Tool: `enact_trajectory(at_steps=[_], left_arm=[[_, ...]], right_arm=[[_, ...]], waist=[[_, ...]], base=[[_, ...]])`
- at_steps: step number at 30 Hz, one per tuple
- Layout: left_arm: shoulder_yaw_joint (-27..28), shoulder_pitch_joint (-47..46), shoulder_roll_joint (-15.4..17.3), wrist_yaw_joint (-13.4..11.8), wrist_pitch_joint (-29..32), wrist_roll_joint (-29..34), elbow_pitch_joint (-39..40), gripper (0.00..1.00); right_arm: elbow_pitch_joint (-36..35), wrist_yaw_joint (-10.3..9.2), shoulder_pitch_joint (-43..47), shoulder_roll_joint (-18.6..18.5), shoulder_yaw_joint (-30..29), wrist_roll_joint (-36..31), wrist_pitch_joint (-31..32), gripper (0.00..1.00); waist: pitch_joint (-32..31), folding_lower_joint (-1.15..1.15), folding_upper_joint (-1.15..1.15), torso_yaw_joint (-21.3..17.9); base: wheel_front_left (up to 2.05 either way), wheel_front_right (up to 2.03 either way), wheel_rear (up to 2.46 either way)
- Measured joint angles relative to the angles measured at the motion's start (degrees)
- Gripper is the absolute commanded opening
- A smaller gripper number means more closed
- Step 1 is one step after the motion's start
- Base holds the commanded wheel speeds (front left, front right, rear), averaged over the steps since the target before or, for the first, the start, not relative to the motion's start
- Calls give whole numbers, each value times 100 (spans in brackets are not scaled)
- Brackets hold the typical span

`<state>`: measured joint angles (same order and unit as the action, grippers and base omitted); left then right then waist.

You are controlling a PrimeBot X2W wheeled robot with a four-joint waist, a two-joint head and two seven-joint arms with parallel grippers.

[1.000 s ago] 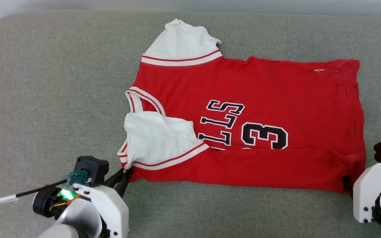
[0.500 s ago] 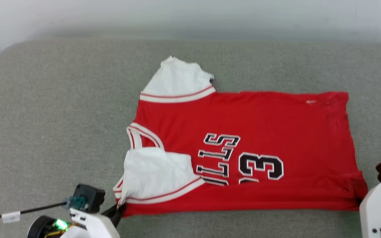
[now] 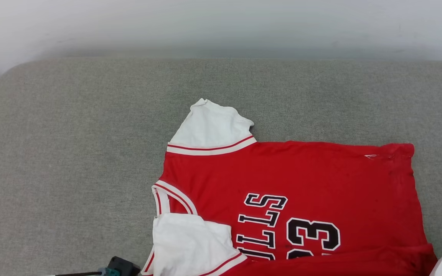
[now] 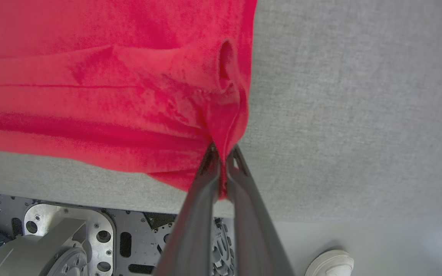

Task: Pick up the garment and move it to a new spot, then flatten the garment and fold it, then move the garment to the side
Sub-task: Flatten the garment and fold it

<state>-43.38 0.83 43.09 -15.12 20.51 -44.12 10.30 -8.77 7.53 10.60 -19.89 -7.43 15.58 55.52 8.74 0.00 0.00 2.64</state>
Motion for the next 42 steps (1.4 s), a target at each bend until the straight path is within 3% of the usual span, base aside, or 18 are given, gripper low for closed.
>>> enact_trajectory(at_steps=[4, 5, 6, 7, 16, 20, 23, 29, 36, 42], left_arm=[[-53, -31, -229, 158, -53, -131, -281, 2], [-57, -44, -247, 208, -60, -155, -339, 29], [-54, -75, -248, 237, -98, -146, -390, 70], [-36, -127, -246, 249, -151, -115, -448, 100], [437, -352, -432, 222, -1096, -38, -497, 100], [789, -482, -600, 129, -1900, 94, -447, 100], [968, -537, -695, 103, -2535, 267, -456, 100], [1168, -549, -907, 22, -3314, 516, -571, 100], [1692, -572, -1299, 3, -3540, 859, -465, 100], [2171, -591, -1699, 287, -3543, 1365, -304, 100]], right_arm=[[175, 0, 15, 82, 52, 35, -44, 0], [204, 0, 8, 102, 66, 53, -66, 31], [214, 0, -10, 109, 65, 47, -162, 100], [234, 0, -52, 126, 21, 32, -240, 100], [57, -1, -382, 143, -31, 122, -719, 100], [-204, -1, -633, 147, -100, 226, -1345, 100], [-221, -3, -802, 350, -260, 264, -1823, 100], [-236, -3, -942, 485, -163, 246, -3106, 100], [-165, -3, -987, 765, 57, -77, -4430, 100], [-114, -3, -1061, 1022, 70, -112, -5061, 100]], waist=[[45, 0, 0, 13], [55, 0, 0, 16], [65, 0, 0, 20], [72, 0, 0, 25], [-84, 0, 0, 19], [-218, 0, 0, 1], [-301, 0, 0, -34], [-390, 0, 0, -88], [-357, 0, 0, -147], [-315, 0, 0, -188]], base=[[0, 0, 0], [0, 0, 0], [0, 0, 0], [0, 0, 0], [0, 0, 0], [0, 0, 0], [0, 0, 0], [0, 0, 0], [0, 0, 0], [0, 0, 0]])
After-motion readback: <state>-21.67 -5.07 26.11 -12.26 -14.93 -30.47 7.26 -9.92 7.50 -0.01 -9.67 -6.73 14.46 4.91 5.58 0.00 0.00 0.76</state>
